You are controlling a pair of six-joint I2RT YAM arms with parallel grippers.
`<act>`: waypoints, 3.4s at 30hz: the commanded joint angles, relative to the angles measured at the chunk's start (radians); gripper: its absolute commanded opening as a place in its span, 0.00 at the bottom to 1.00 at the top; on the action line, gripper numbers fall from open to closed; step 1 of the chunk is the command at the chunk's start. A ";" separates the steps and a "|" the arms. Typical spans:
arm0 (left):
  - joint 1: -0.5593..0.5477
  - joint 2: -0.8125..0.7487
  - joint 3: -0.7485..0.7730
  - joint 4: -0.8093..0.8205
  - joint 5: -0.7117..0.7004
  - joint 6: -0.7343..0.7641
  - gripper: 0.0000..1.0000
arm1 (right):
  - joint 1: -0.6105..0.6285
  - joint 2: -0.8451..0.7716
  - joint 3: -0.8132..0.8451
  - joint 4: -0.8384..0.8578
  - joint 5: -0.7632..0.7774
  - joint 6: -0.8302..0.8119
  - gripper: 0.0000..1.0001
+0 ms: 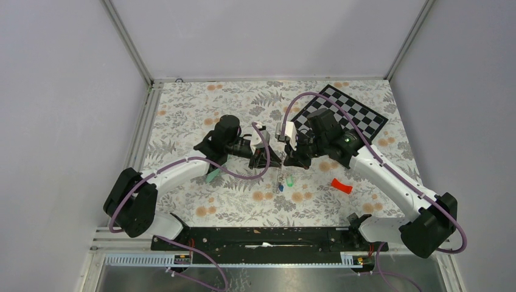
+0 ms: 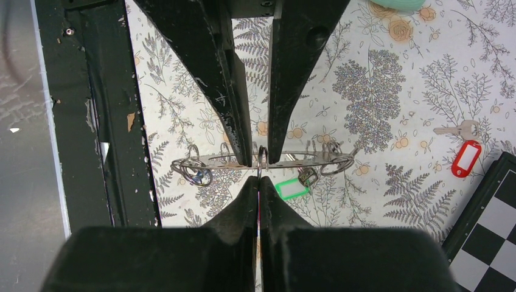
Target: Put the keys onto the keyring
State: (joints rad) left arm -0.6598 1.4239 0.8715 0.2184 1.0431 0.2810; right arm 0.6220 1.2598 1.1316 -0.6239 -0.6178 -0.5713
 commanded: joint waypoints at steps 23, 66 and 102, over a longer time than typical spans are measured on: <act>0.002 -0.001 0.054 0.085 0.025 -0.046 0.17 | 0.011 -0.005 -0.007 0.033 -0.031 0.007 0.00; 0.008 -0.243 -0.005 -0.724 -0.031 1.216 0.00 | -0.011 -0.115 -0.118 0.041 -0.072 -0.050 0.45; 0.096 -0.125 -0.293 0.874 0.022 -0.717 0.00 | -0.070 -0.152 -0.118 0.140 -0.044 0.058 0.40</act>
State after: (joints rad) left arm -0.5724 1.3045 0.5625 0.9035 1.1343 -0.2752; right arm 0.5728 1.1126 1.0035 -0.5465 -0.6697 -0.5659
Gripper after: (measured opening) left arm 0.010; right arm 0.399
